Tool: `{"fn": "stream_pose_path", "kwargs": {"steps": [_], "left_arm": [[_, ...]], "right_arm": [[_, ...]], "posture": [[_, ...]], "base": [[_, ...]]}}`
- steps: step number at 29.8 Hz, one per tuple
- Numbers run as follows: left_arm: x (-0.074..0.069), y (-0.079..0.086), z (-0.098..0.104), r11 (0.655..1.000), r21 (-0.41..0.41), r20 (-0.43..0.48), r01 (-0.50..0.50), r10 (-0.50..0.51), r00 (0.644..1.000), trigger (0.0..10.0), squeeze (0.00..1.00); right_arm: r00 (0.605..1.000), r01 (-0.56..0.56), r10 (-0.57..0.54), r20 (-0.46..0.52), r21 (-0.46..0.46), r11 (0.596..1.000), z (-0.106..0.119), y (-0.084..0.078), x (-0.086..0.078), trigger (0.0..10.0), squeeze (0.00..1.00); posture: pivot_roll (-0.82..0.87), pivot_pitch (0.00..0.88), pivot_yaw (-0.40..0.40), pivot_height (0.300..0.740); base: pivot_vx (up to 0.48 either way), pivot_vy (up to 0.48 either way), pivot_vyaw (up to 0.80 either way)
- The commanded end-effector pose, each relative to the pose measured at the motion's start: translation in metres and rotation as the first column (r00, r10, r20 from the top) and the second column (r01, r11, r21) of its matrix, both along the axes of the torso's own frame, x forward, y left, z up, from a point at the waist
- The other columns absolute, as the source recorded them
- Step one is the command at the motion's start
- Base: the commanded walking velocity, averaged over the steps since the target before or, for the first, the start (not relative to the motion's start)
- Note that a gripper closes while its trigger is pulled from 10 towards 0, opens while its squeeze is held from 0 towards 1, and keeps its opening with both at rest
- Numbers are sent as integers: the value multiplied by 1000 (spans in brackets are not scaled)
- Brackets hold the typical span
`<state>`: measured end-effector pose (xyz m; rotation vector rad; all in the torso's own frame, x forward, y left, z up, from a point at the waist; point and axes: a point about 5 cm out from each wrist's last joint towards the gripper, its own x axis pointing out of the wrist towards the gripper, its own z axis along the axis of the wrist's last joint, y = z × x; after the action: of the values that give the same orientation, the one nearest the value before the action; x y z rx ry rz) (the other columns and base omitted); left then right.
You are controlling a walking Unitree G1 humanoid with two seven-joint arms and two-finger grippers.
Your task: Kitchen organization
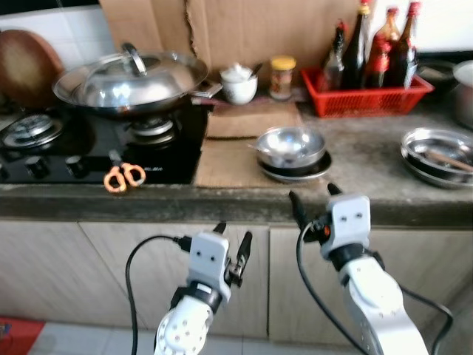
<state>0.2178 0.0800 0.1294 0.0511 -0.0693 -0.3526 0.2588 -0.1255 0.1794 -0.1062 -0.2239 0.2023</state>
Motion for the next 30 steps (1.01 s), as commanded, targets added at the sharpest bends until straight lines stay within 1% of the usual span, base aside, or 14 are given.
{"fn": "stream_pose_path", "kwargs": {"steps": [1,3,4,5,6,13,14,15,17,21,24,25,27,30], "left_arm": [[1,5,0,1000,10,3,-15,15,1000,10000,0],[2,7,1,999,8,8,-35,35,999,10000,0],[3,8,1,999,8,3,-34,34,999,10000,0],[3,8,0,999,9,-1,-32,32,999,10000,0],[3,7,0,999,9,-2,-31,31,1000,10000,0],[2,7,-1,1000,9,-3,-23,23,1000,10000,0],[2,7,-1,1000,6,-1,-23,23,1000,10000,0],[2,7,-1,1000,6,-1,-23,23,1000,10000,0],[2,7,1,1000,-1,7,-27,27,1000,10000,0],[1,7,2,999,-4,12,-34,34,999,10000,0],[1,7,3,999,-2,18,-45,45,999,10000,0],[1,7,3,999,-2,18,-45,45,999,10000,0],[1,8,3,999,-2,21,-49,49,999,10000,0],[1,9,4,999,-1,23,-54,54,998,10000,0]], "right_arm": [[1000,-15,15,26,4,1000,7,3,2,10000,0],[999,-6,6,45,4,1000,13,0,4,10000,0],[999,-7,7,54,1,1000,15,0,4,10000,169],[998,-8,8,60,1,1000,16,0,5,10000,169],[997,-15,15,74,3,1000,20,0,5,10000,1000],[985,-75,79,152,-37,997,38,4,7,10000,1000],[982,-87,97,165,-65,994,41,6,10,10000,0],[982,-87,97,165,-65,994,41,6,10,10000,0],[977,-109,127,173,-113,988,46,10,16,10000,0],[974,-126,149,168,-141,982,48,14,21,10000,0],[971,-178,207,116,-224,958,47,27,36,10000,0],[971,-178,207,116,-224,958,47,27,36,10000,0],[969,-202,231,84,-263,943,46,33,42,10000,0],[969,-210,239,68,-286,935,47,38,49,10000,0]], "posture": [[68,27,13,740],[70,26,15,740],[70,26,15,740],[70,26,15,740],[69,28,16,740],[66,35,20,740],[67,37,20,740],[67,37,20,740],[70,40,17,740],[72,42,13,740],[78,46,6,740],[78,46,6,740],[81,48,3,740],[87,49,-1,740]], "base": [[240,0,0],[0,0,0],[0,0,0],[0,0,0],[0,0,0],[0,0,0],[0,0,0],[0,0,0],[0,0,0],[0,0,0],[0,0,0],[0,0,0],[0,0,0],[0,0,0]]}}
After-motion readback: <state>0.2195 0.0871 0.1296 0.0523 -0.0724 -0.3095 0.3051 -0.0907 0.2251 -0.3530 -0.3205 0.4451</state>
